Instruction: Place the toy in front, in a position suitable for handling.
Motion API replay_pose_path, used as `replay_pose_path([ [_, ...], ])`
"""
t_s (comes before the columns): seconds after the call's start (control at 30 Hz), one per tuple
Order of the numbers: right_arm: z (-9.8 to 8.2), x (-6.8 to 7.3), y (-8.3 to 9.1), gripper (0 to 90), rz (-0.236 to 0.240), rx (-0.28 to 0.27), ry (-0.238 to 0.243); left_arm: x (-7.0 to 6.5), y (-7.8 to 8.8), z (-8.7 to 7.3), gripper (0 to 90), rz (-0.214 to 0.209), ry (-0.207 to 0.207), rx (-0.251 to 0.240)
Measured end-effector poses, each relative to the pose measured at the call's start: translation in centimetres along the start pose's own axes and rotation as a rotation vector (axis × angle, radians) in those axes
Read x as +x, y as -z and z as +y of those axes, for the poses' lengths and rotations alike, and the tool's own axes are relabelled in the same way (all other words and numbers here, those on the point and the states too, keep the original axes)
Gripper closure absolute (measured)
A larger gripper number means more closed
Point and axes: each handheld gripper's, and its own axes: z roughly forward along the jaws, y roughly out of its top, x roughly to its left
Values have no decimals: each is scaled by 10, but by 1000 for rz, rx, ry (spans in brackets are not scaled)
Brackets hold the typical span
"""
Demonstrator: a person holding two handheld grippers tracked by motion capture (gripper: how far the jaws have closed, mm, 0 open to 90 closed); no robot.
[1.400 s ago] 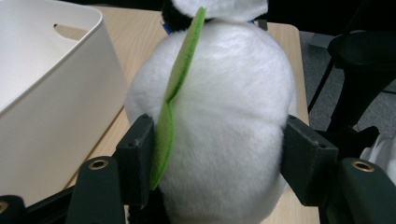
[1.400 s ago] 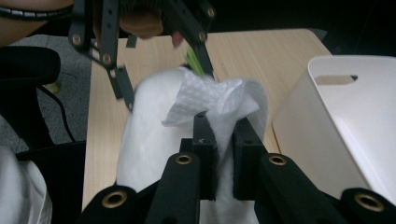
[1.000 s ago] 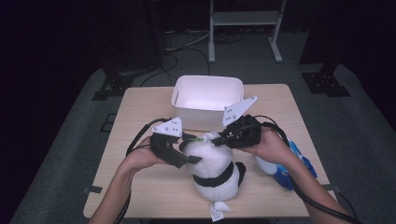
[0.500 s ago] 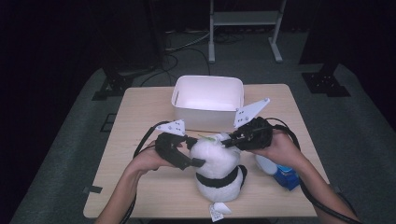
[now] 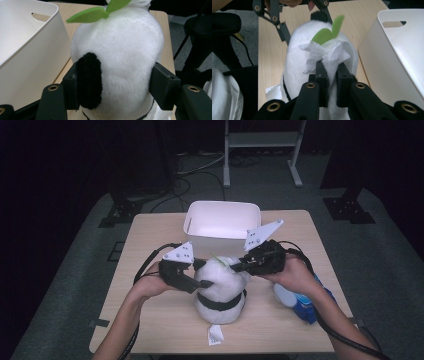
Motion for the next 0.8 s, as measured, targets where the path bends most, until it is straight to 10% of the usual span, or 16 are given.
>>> replay_pose_path([
  [0.37, 39, 11, -20, 815, 7, 33, 75, -6, -8, 6, 349, -12, -25, -3],
  [0.8, 35, 5, -23, 816, 10, 25, 58, -6, -11, 3, 303, -22, 4, -25],
])
